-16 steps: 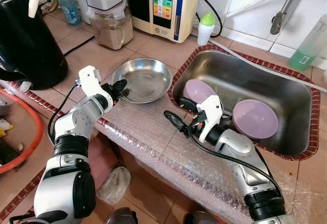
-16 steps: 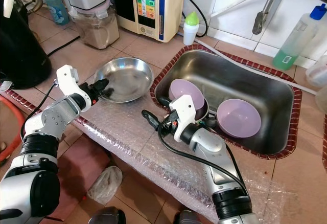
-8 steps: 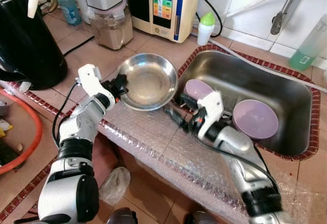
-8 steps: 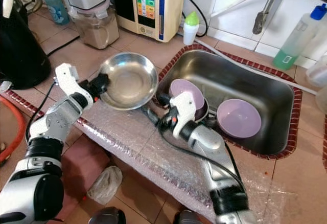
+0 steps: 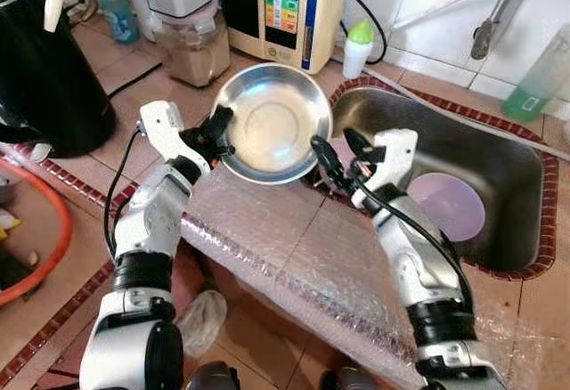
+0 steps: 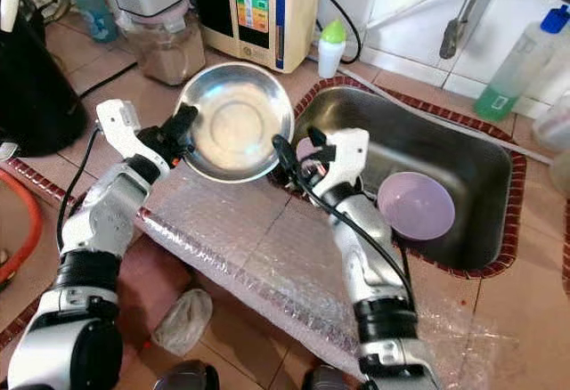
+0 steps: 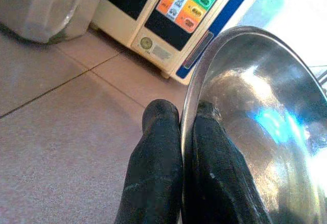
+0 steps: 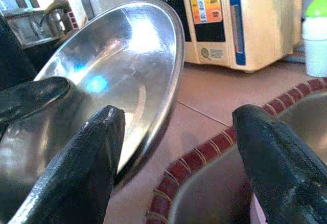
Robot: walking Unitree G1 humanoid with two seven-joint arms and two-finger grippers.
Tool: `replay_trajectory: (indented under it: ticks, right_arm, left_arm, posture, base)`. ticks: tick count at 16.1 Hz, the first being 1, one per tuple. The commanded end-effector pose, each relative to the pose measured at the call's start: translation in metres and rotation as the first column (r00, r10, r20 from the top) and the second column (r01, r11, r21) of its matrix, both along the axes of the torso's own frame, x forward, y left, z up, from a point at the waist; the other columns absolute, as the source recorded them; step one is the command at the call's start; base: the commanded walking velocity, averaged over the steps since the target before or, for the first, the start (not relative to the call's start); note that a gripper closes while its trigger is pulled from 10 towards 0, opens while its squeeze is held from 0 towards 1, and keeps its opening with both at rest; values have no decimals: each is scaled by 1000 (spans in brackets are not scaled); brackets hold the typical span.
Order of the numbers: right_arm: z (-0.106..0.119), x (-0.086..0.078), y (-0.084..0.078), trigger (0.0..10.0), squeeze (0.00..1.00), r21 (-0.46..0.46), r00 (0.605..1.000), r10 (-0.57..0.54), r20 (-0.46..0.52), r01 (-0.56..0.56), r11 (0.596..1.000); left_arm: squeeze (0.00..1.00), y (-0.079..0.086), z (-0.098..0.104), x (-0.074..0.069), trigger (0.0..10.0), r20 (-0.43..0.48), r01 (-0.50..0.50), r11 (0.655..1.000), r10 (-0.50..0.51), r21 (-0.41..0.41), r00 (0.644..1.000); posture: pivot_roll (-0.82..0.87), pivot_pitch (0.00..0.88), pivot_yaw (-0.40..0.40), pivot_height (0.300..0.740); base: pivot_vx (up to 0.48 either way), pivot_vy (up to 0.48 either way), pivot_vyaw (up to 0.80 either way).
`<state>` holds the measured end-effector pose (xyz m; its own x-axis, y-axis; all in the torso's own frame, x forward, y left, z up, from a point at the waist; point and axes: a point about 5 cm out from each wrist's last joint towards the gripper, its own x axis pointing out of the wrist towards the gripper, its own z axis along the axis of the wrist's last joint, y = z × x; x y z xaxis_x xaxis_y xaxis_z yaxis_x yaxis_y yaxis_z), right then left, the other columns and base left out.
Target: Kitchen organization
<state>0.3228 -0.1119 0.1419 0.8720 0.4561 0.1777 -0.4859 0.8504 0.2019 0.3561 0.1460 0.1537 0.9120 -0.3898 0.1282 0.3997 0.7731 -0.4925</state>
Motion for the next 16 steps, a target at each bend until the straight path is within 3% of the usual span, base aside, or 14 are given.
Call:
replay_trajectory:
  ticks: [1,2,3,4,9,12,16]
  right_arm:
    - [-3,4,3,10000,0,-8,1000,-14,-20,14,1000]
    - [-3,6,5,10000,0,-4,1000,-16,-25,16,1000]
    - [-5,9,6,1412,0,-13,998,-35,-42,35,999]
    - [-7,12,6,0,0,-13,996,-58,-66,57,998]
    - [-7,19,4,0,0,-28,982,-129,-139,126,992]
    - [-13,22,-6,0,0,-6,959,-192,-207,195,981]
    - [-22,19,-6,0,0,33,950,-130,-284,146,989]
  left_arm:
    - [0,-10,10,-2,0,64,62,998,-62,0,996]
    - [0,-12,11,-3,0,71,74,997,-73,-2,995]
    - [0,-15,12,-4,0,83,90,996,-89,0,993]
    - [0,-18,13,-5,0,97,103,995,-103,5,990]
    - [0,-20,17,-6,0,122,96,995,-100,39,988]
    - [0,-15,19,-3,0,140,48,997,-55,54,989]
    - [0,-15,19,-3,0,144,39,997,-48,60,988]
  posture:
    - [25,19,26,740]
    - [25,18,26,740]
    - [25,17,27,740]
    - [27,16,27,740]
    - [25,16,25,740]
    - [21,15,20,740]
    - [20,16,21,740]
  base:
    - [0,0,0]
    - [0,0,0]
    - [0,0,0]
    - [0,0,0]
    - [0,0,0]
    - [0,0,0]
    - [0,0,0]
